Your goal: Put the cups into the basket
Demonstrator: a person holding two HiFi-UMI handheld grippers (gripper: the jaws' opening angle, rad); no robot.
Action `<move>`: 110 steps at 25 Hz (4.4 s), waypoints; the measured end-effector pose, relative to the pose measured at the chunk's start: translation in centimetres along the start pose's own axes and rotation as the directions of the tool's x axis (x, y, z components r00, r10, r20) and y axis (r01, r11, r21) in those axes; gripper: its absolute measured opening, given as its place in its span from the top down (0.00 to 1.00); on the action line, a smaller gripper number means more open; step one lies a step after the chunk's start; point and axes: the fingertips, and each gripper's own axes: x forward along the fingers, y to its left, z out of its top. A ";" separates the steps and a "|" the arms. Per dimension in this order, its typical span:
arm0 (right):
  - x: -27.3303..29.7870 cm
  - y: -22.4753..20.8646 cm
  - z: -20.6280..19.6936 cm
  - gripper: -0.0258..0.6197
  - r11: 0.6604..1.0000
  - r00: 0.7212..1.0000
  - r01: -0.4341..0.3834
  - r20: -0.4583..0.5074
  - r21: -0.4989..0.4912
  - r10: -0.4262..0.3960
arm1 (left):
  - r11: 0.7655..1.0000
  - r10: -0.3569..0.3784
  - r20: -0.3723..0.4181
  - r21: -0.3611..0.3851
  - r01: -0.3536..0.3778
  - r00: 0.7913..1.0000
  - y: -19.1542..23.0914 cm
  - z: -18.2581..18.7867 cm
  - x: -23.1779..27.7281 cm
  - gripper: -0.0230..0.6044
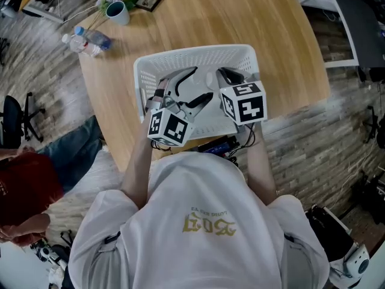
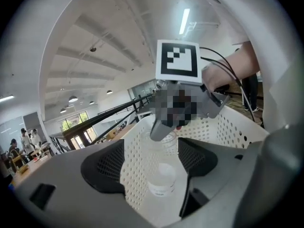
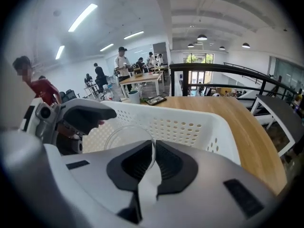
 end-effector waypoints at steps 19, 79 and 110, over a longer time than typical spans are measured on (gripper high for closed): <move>0.4 0.1 -1.0 0.91 0.994 0.993 0.013 -0.111 -0.112 -0.025 | 0.986 0.043 0.066 -0.165 -0.032 0.997 1.4 0.5 -0.8 0.39; -0.5 1.0 1.7 0.80 0.996 0.992 -0.075 0.101 0.045 0.070 | 0.834 0.340 0.132 -0.499 -0.234 0.931 7.7 1.5 -4.1 0.39; -9.1 1.6 4.9 0.93 0.998 0.877 0.066 0.477 0.017 -0.066 | 0.740 0.522 0.012 -0.502 -0.446 0.853 7.9 2.5 -9.5 0.95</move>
